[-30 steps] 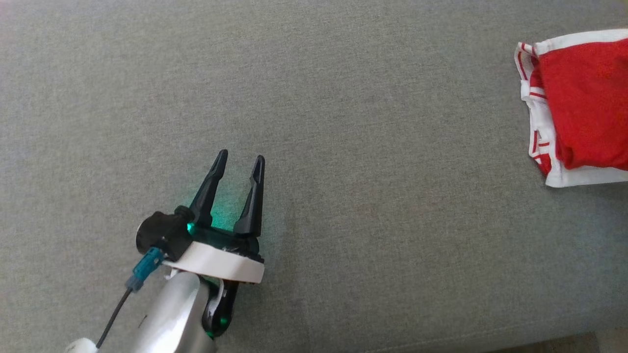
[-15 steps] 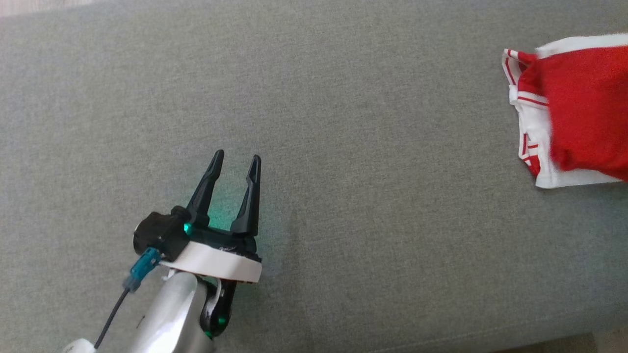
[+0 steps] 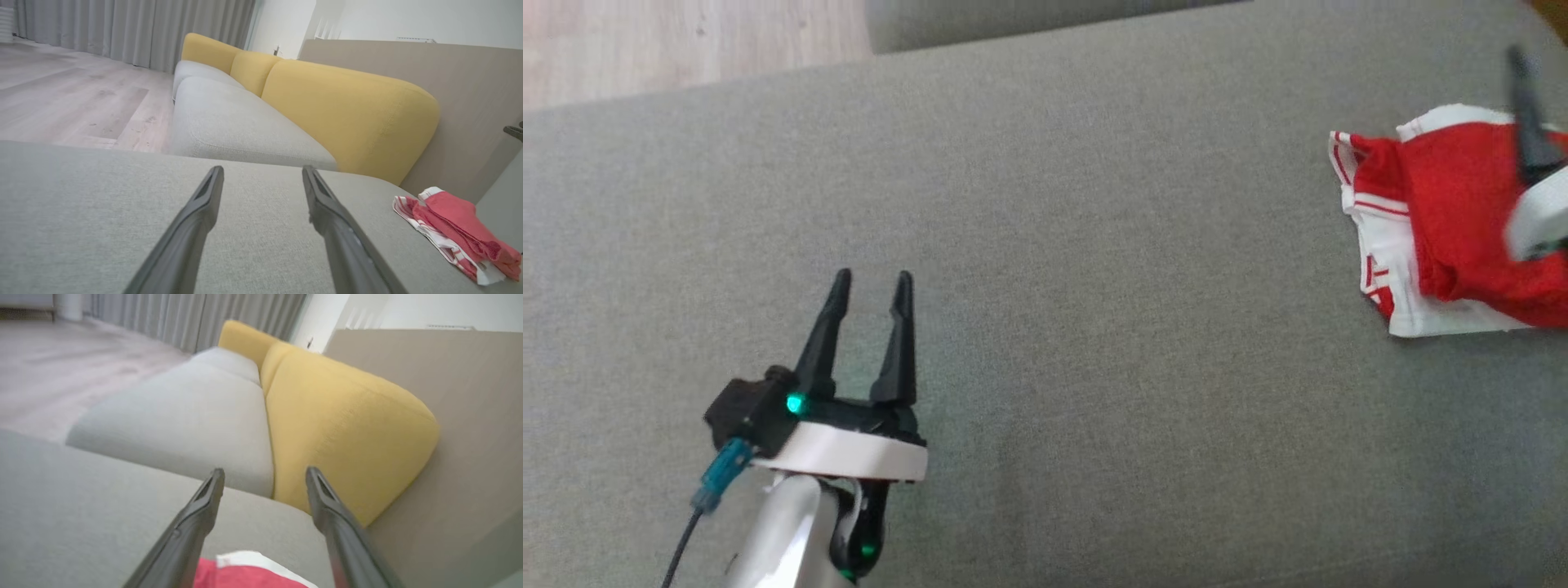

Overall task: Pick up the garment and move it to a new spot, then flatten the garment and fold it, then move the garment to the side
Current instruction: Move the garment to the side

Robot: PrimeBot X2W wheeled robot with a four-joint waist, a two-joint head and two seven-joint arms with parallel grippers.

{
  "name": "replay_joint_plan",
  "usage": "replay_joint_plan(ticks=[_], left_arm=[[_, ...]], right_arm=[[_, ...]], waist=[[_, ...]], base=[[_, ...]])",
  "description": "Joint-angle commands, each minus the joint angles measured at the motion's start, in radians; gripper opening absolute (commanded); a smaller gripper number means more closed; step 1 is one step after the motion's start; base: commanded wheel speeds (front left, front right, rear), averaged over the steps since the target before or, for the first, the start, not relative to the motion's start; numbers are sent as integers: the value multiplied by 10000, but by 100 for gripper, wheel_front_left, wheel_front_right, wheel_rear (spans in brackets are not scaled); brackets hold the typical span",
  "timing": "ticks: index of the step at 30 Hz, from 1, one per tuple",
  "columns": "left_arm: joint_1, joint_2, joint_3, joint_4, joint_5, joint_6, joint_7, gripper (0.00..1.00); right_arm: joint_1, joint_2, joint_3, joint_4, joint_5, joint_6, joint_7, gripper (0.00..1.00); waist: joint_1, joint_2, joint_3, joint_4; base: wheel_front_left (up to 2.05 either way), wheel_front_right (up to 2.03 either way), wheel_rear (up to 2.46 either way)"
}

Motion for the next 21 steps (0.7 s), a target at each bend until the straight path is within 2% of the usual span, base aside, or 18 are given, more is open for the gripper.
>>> replay_joint_plan(ticks=[1,6,7,11,15,21], left_arm=[[-94,37,511,-460,30,17,-63,100],[180,-19,770,-811,81,17,-63,100],[348,-35,780,-852,117,17,-63,100],[729,-51,879,-756,184,17,-63,100],[1082,-74,984,-674,199,17,-63,100],[1530,-108,1214,-549,318,17,-63,100]], right_arm=[[296,284,-21,-732,270,65,-305,100],[1614,1840,-584,-1423,846,65,-1306,100],[2191,2506,-683,-1446,912,65,-1724,100],[3219,3444,-290,-1190,878,65,-2490,100],[4018,3939,-65,-742,744,65,-3034,100],[4539,4191,192,-145,325,65,-3412,100]], waist=[[1,0,-297,78],[1,0,-722,343],[1,0,-889,440],[1,0,-1177,555],[1,0,-1359,585],[1,0,-1480,561]], base=[[0,0,0],[0,0,0],[0,0,0],[0,0,0],[0,0,0],[0,0,0]])
